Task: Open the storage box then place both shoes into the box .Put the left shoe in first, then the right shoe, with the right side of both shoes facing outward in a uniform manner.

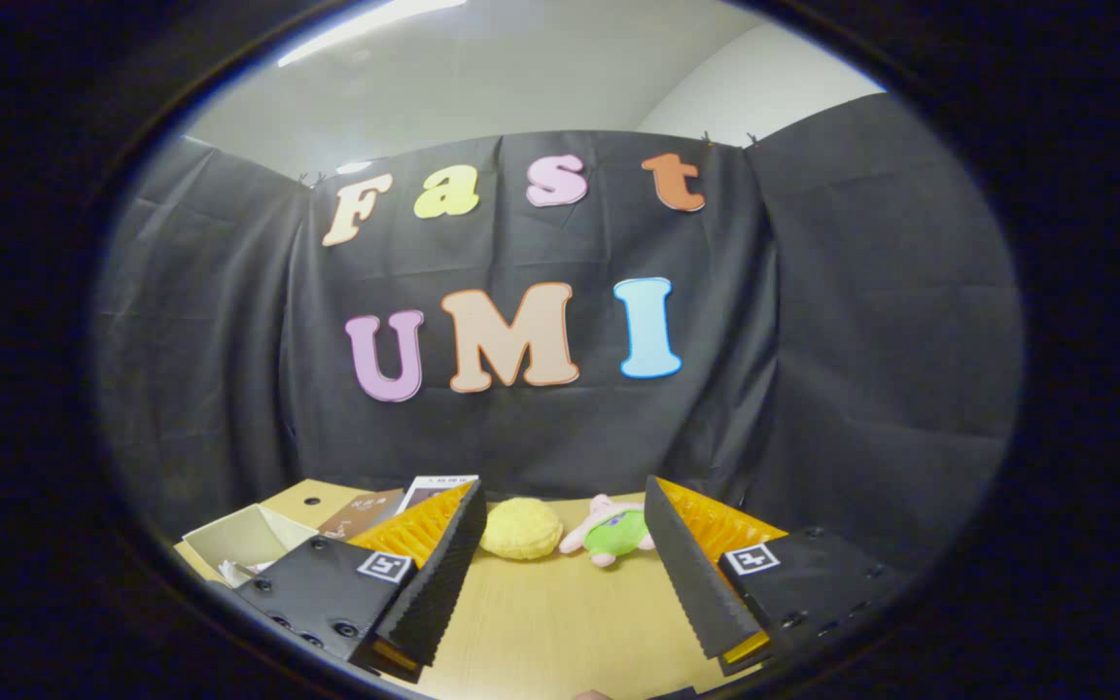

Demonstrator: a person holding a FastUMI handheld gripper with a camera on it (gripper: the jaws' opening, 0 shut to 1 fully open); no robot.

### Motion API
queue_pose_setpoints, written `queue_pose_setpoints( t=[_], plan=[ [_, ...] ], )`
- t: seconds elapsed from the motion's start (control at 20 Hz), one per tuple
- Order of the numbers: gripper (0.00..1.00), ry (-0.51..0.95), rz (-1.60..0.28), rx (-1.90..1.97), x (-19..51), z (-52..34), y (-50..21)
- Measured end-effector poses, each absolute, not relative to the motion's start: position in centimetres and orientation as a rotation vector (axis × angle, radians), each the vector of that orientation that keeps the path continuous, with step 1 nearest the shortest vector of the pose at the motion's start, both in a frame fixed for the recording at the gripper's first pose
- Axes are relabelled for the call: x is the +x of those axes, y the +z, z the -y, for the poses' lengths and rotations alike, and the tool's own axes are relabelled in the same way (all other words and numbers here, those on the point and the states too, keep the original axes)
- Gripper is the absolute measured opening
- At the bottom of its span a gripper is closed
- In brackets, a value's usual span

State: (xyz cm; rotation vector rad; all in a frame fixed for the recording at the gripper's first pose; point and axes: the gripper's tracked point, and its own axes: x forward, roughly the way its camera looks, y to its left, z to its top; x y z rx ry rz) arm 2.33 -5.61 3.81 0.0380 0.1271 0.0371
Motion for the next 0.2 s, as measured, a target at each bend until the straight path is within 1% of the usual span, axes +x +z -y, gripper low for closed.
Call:
queue_pose_setpoints(
  t=[0.2],
  plan=[
    [1.00,0.010,-0.113,0.021,2.4,7.9,4.1]
  ],
)
